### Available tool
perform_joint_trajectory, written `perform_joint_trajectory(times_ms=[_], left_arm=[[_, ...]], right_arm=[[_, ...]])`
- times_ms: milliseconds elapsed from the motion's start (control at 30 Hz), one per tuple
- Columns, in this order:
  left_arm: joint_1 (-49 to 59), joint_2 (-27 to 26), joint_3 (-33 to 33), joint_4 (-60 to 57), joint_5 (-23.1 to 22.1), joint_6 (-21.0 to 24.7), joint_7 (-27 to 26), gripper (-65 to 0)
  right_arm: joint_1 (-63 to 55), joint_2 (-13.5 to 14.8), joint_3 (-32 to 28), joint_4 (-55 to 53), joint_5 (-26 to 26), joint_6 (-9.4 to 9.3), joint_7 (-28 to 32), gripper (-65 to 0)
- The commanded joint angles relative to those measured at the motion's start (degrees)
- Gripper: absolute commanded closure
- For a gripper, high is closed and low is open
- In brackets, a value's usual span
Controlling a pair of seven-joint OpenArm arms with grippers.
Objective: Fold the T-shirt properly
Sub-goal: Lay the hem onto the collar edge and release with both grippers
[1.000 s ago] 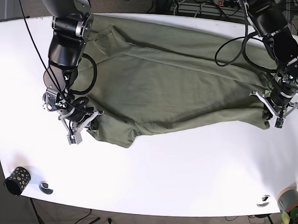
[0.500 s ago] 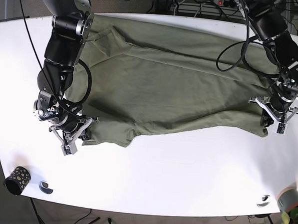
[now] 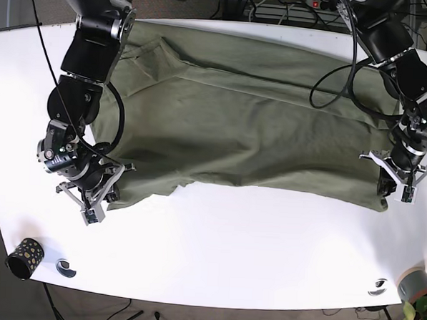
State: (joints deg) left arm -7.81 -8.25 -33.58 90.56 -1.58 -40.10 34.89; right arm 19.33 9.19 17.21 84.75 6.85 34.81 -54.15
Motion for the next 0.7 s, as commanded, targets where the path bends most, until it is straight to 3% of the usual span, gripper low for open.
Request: perform_joint_trajectory(times_ms=[0,133,333,667], left_arm=[[-1.0,-0.8,0.0,1.2,-1.0,0.1,-1.3,0.0],[-1.0,-0.8,-0.3,1.9,-1.9,0.1,-1.3,0.0],[0.6,-1.3,-0.5,3.3,-8.8,0.1,-1.3,0.0],[5.0,-1.6,-2.1,3.0,-9.1,0.1,-1.3,0.0]], right_arm=[[0.7,0.6,0.2,4.7,0.8,0.23,-0.3,0.0],[-1.6,0.5,0.2,10.2,0.8,0.23,-2.2,0.0],[-8.3,0.5,0.3,18.8,0.8,0.31,-3.5,0.0],[-18.3,0.5,0.4,28.8,0.9,0.31,-3.5,0.0]])
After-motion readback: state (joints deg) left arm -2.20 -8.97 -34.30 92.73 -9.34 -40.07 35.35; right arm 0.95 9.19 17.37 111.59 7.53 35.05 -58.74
